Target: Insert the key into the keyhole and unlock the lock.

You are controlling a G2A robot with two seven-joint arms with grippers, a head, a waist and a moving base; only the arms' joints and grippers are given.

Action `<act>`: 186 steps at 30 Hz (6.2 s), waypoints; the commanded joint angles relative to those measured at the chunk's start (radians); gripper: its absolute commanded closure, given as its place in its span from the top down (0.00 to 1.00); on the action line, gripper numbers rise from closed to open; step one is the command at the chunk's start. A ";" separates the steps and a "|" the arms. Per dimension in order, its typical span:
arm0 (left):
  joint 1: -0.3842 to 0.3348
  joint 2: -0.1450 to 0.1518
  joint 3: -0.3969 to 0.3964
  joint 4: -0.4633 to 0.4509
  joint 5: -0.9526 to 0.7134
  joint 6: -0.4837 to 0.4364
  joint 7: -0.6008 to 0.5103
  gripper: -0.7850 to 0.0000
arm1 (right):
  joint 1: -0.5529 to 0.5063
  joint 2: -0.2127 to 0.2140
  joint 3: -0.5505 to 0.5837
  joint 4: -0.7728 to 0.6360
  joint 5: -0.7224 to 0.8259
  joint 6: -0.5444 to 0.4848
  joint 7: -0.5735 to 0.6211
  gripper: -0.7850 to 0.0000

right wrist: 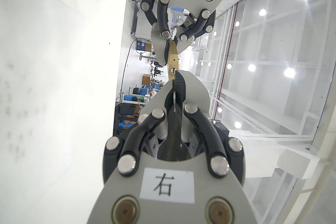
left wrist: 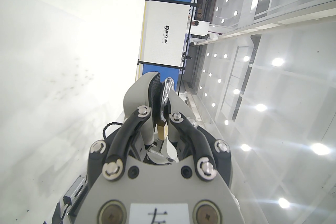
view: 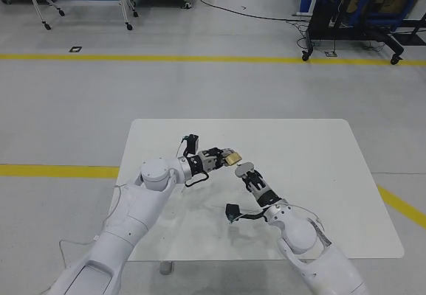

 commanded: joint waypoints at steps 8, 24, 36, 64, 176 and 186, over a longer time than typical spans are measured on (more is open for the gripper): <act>-0.003 -0.001 0.005 0.004 0.007 0.002 -0.005 0.00 | 0.019 -0.006 -0.012 0.007 0.005 -0.042 0.014 0.00; -0.005 0.000 0.021 0.000 0.067 -0.012 0.022 0.00 | 0.044 -0.019 -0.032 0.004 0.002 -0.133 0.075 0.00; -0.002 0.000 0.021 -0.004 0.075 -0.011 0.021 0.00 | 0.055 -0.023 -0.040 0.007 -0.008 -0.169 0.078 0.00; -0.006 -0.002 0.019 0.005 0.061 0.008 0.020 0.00 | 0.018 -0.023 -0.007 -0.019 0.006 -0.145 0.070 0.32; 0.075 -0.002 -0.033 -0.068 -0.023 -0.050 0.119 0.00 | 0.081 0.020 0.328 0.169 1.106 -0.824 -0.687 1.00; 0.050 -0.008 -0.019 -0.041 0.001 0.004 0.165 0.00 | 0.146 0.008 0.180 0.222 0.989 -0.609 -0.599 0.43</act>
